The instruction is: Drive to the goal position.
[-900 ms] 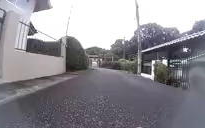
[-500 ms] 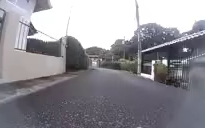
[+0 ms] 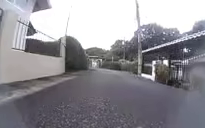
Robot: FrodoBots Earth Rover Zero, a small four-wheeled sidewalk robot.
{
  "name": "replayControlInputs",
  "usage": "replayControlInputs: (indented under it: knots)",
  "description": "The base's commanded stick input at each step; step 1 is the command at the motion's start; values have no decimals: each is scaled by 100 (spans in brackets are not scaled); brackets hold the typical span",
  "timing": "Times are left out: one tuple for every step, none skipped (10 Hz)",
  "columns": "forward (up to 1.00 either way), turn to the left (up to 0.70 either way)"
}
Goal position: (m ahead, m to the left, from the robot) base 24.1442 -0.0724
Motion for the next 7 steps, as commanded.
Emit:
replayControlInputs:
  knots:
    - [61,0]
    - [50,-10]
    - [50,-37]
    - [50,-50]
    - [50,-50]
    - [50,-50]
    - [50,-50]
